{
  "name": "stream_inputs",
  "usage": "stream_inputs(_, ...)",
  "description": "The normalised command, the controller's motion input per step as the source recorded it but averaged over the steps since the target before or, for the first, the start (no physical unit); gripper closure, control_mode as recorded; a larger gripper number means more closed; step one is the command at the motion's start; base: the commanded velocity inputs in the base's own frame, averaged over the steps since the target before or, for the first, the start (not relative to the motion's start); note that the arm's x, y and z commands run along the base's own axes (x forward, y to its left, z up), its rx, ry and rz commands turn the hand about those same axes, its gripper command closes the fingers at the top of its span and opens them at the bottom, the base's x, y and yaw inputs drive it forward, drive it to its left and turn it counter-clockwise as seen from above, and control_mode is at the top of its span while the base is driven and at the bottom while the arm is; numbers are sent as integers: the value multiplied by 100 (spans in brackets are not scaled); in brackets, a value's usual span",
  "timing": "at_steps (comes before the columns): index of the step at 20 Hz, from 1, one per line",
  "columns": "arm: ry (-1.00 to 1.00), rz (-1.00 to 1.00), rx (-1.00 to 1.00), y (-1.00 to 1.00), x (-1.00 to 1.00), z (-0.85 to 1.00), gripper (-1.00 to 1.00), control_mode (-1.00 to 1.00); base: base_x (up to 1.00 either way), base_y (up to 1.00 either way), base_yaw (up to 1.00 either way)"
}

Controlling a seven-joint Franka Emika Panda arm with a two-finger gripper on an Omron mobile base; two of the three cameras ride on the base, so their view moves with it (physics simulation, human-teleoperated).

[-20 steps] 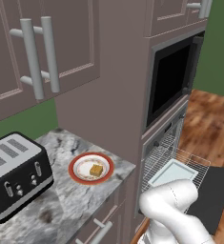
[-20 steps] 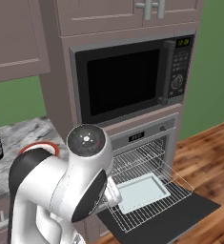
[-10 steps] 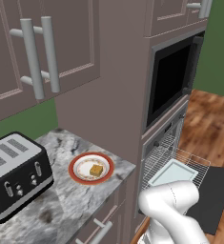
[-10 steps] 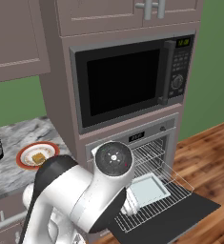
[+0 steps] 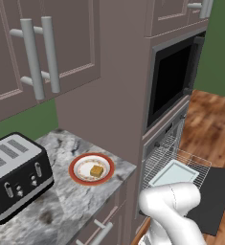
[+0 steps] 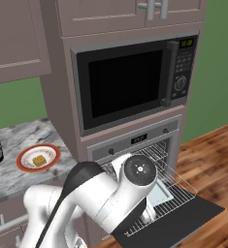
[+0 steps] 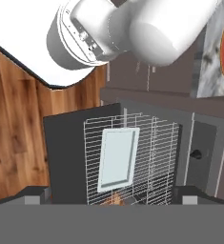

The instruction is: Take the baked cake out of the oven and place it on the plate for cooling. Then close the oven door.

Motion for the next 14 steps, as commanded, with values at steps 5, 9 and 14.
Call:
stream_inputs(5,0,0,0,-8,47,-61,-100,-100,0,0,0)
stream_inputs(9,0,0,0,0,58,-59,-100,-100,0,0,0)
stream_inputs(14,0,0,0,-1,50,-53,-100,-100,0,0,0)
